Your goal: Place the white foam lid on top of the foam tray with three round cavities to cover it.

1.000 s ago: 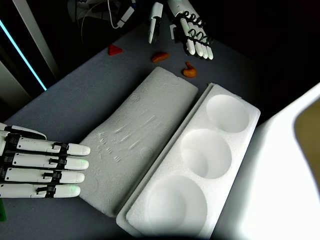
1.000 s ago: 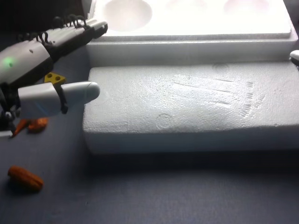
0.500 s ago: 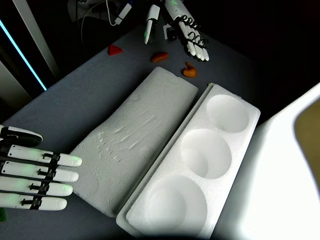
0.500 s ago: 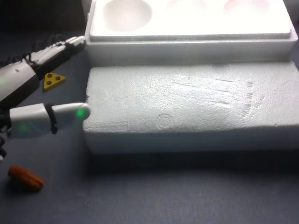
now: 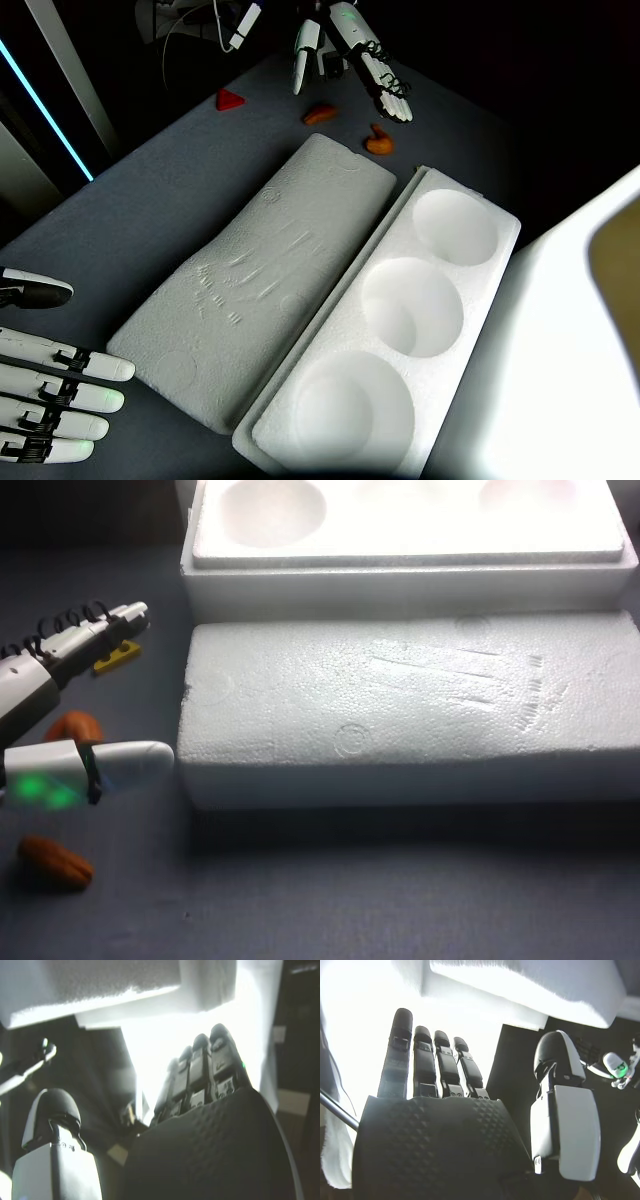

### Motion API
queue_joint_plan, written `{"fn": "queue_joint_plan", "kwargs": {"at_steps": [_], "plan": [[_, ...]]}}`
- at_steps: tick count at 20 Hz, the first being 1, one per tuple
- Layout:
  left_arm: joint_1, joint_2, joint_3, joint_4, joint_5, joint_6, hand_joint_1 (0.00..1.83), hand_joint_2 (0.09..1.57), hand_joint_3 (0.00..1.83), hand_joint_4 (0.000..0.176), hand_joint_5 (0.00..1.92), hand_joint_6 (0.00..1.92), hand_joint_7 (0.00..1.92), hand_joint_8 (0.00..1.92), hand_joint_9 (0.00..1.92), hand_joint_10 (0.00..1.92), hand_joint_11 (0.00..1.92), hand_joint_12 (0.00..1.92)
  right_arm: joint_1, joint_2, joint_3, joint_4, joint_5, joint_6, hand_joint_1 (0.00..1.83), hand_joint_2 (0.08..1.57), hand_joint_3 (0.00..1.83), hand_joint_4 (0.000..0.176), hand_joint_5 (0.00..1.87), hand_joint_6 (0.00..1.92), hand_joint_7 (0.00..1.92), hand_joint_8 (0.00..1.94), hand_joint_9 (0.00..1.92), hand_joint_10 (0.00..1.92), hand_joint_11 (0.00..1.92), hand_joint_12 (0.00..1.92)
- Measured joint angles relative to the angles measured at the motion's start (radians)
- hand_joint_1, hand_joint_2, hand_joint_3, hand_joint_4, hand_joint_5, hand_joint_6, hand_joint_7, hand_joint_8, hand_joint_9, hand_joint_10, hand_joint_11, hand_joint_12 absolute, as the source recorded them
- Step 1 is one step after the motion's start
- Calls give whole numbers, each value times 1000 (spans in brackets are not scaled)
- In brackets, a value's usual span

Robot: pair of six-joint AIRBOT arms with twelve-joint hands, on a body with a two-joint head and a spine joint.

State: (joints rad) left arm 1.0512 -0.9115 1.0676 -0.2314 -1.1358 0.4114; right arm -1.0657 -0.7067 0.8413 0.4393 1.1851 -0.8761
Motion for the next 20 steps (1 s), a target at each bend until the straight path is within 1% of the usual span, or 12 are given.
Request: {"fn": "queue_joint_plan", "kwargs": {"at_steps": [2,3,4,5,8,10,14,16,17,18,20], "plan": [[0,0,0,15,17,13,543,958,0,1,51,17,0,0,0,0,0,0,0,-10,5,4,-3,0,557,1114,0,0,0,0,0,0,0,0,0,0],[0,0,0,16,31,23,554,949,0,16,48,14,0,0,0,0,0,0,0,-14,7,5,-11,0,557,1099,0,0,0,0,0,0,0,0,0,0],[0,0,0,14,40,26,589,950,0,4,62,18,0,0,0,0,0,0,0,-16,7,7,-14,0,545,1078,0,0,0,0,0,0,0,0,0,0],[0,0,0,12,53,27,596,947,0,0,68,19,0,0,0,0,0,0,0,-21,12,11,-20,-1,552,1069,0,0,0,0,0,0,0,0,0,0],[-9,0,5,23,85,34,614,940,0,0,86,21,0,0,0,0,0,0,0,-30,24,11,-41,-1,565,1070,0,0,0,0,0,0,0,0,0,0],[-21,-2,18,32,115,34,604,950,0,0,94,19,0,0,0,0,0,0,0,-43,37,21,-70,-1,606,1067,0,0,0,0,0,0,0,0,0,0],[-28,-16,33,4,151,36,607,936,0,0,95,13,0,0,0,0,0,0,1,-64,51,38,-102,-1,630,1070,0,0,0,0,0,0,0,0,0,0],[-28,-23,36,3,167,37,603,933,0,0,92,11,0,0,0,0,0,0,1,-73,60,57,-106,-1,646,1070,0,0,0,0,0,0,0,0,0,0],[-29,-28,37,2,170,36,599,929,0,6,93,9,0,0,0,0,0,0,1,-77,63,70,-108,-1,661,1089,1,0,0,0,0,0,0,0,0,0],[-34,-34,42,0,179,37,599,930,0,2,97,10,0,0,0,0,0,0,4,-82,68,80,-110,-2,666,1085,0,0,0,0,0,0,0,0,0,0],[-38,-40,42,-2,182,37,601,927,0,4,100,11,0,0,0,0,0,0,9,-87,72,92,-117,-5,667,1088,0,0,0,0,0,0,0,0,0,0]]}}
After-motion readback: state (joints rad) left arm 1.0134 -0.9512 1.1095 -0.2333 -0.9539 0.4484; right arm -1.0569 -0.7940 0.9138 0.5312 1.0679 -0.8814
